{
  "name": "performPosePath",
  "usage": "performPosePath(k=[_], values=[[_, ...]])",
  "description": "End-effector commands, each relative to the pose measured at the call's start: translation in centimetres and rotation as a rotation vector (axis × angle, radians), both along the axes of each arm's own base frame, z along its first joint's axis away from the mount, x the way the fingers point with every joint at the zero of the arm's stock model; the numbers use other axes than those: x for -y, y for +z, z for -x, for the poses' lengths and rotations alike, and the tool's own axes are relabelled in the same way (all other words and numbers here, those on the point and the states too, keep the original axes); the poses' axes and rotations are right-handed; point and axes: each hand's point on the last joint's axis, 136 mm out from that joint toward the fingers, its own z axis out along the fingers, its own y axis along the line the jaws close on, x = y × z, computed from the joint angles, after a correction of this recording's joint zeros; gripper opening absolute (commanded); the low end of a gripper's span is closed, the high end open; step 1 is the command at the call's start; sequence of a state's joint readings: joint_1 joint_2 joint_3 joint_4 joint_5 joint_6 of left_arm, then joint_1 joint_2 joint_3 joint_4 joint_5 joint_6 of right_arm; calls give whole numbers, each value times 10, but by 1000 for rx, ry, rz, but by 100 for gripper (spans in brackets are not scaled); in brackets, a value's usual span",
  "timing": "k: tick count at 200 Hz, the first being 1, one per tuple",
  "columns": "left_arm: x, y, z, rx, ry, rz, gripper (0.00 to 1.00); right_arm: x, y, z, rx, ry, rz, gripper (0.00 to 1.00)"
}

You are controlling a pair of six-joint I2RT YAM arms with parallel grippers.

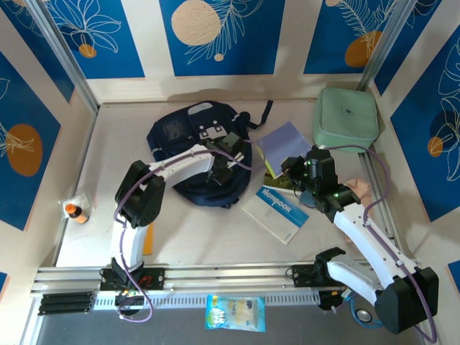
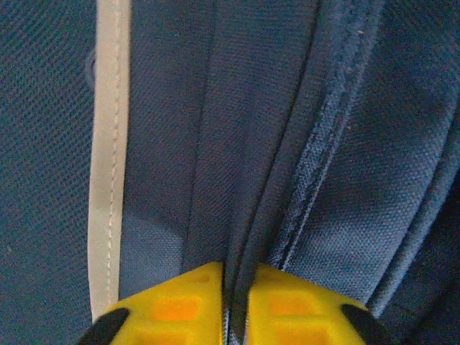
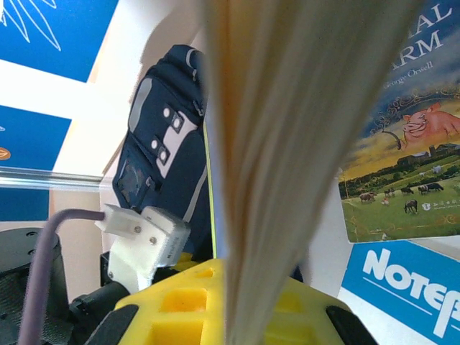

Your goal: Pack the student bag

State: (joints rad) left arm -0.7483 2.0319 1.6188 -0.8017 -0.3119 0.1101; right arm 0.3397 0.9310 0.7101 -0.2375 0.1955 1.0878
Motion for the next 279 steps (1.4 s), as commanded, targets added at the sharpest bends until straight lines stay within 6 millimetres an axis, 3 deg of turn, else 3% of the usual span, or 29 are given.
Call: performPosePath(k=[1, 28, 75, 138, 172, 213, 243, 279], values=[[-4, 25, -4, 17, 12, 36, 2, 7, 8, 0, 39, -15, 22, 0], [-5, 66, -10, 94, 30, 111, 0, 10, 5, 4, 34, -16, 40, 0], [-35, 153, -35, 329, 187, 260, 0, 7, 10, 14, 80, 27, 72, 0], [-33, 220, -49, 527, 208, 409, 0, -48, 25, 19, 173, 246, -88, 0], [-27, 231, -53, 552, 201, 448, 0, -77, 21, 21, 141, 330, -107, 0], [-19, 234, -51, 538, 186, 494, 0, -120, 15, 9, 80, 426, -145, 0], [-15, 244, -50, 542, 167, 520, 0, -147, 26, -17, 99, 440, -179, 0], [-17, 255, -50, 563, 168, 528, 0, -171, 6, -58, 31, 358, -173, 0]])
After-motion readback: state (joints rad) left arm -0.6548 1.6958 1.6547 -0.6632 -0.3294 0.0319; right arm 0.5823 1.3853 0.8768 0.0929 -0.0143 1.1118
